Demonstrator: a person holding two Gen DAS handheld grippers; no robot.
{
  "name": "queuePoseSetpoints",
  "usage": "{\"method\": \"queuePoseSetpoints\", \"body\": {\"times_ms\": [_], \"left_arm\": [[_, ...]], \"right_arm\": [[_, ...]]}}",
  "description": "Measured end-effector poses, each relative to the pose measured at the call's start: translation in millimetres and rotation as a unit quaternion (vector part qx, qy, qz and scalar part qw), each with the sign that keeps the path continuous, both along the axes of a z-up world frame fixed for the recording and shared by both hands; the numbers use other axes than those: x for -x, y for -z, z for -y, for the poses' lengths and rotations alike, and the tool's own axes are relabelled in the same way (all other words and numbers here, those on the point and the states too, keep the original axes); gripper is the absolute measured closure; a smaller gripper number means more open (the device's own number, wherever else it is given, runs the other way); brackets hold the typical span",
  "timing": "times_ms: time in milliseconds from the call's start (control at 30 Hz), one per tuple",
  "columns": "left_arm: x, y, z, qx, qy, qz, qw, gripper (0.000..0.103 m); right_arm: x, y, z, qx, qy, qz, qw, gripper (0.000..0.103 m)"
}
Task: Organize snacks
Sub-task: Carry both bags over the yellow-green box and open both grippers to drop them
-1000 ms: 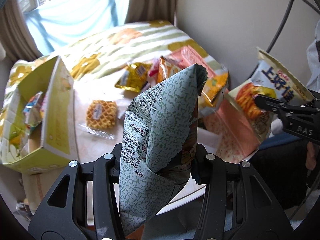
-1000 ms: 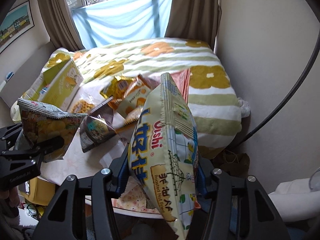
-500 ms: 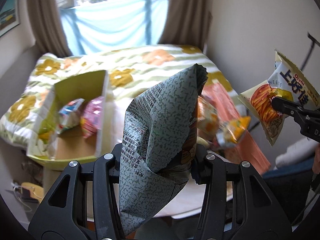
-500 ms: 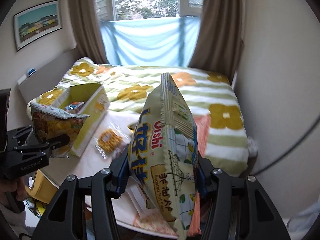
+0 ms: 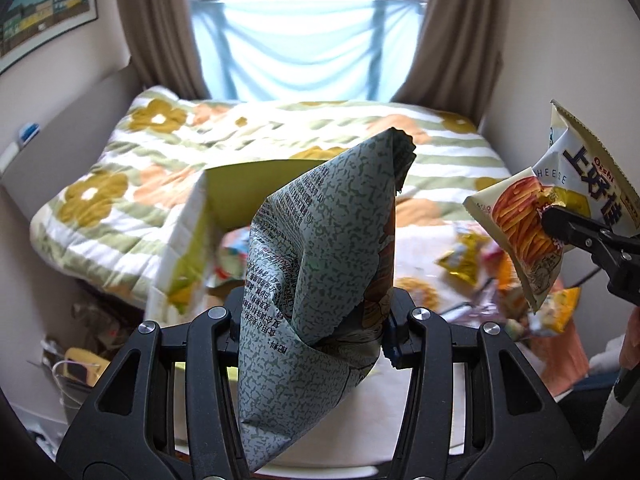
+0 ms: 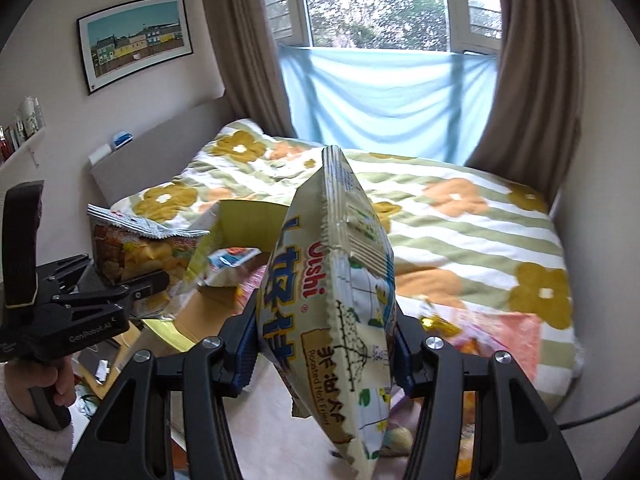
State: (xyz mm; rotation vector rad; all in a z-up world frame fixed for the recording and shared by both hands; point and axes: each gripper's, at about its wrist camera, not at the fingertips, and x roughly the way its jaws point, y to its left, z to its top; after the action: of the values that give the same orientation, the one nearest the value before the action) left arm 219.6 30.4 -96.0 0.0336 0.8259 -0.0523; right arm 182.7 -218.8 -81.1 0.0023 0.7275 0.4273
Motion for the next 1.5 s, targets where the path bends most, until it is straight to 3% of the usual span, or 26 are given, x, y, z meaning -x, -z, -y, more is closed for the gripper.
{"method": "queuePoseSetpoints", "body": {"times_ms": [167,433,500,533,567,700,1200,1267,1400,1500], "left_arm": [[-33.5,15.6,-51.1,0.003,-0.007,-0.035,0.9994,0.059],[-74.8,65.5,-110.2,0.02,0.012,-0.111,0.9935,0.056],[-78.3,74.7,-117.7,0.026,0.025,-0.126,0.9914,0.04],[-78.1,78.9,-120.3,0.026,0.027,-0.13,0.9909,0.016],[-77.3,81.0,-123.9,0.026,0.03,-0.129,0.9909,0.001],[-72.2,84.0,-139.1,0.041,0.042,-0.125,0.9904,0.001],[-45.4,75.9,-171.0,0.049,-0.011,-0.1,0.9937,0.001],[-42.4,73.8,-170.6,0.046,-0.018,-0.099,0.9939,0.001],[-37.1,67.7,-166.7,0.053,-0.027,-0.089,0.9942,0.001],[-32.9,64.0,-163.8,0.058,-0.028,-0.08,0.9947,0.001]], "right_arm": [[-25.5,11.4,-62.1,-0.014,-0.015,-0.031,0.999,0.052],[-59.5,44.4,-130.7,-0.03,0.003,-0.102,0.994,0.052],[-65.3,51.1,-139.0,-0.029,0.011,-0.116,0.993,0.052],[-66.3,54.1,-142.9,-0.028,0.016,-0.122,0.992,0.052],[-66.5,55.2,-143.0,-0.027,0.02,-0.126,0.991,0.052],[-67.7,61.2,-150.6,-0.025,0.034,-0.143,0.989,0.052],[-69.6,83.8,-170.5,-0.01,0.028,-0.173,0.985,0.051],[-69.1,84.1,-170.2,-0.015,0.025,-0.173,0.984,0.047],[-63.0,80.7,-172.2,-0.014,0.019,-0.155,0.988,0.0],[-51.9,73.5,-171.3,-0.013,0.015,-0.113,0.993,0.0]]}}
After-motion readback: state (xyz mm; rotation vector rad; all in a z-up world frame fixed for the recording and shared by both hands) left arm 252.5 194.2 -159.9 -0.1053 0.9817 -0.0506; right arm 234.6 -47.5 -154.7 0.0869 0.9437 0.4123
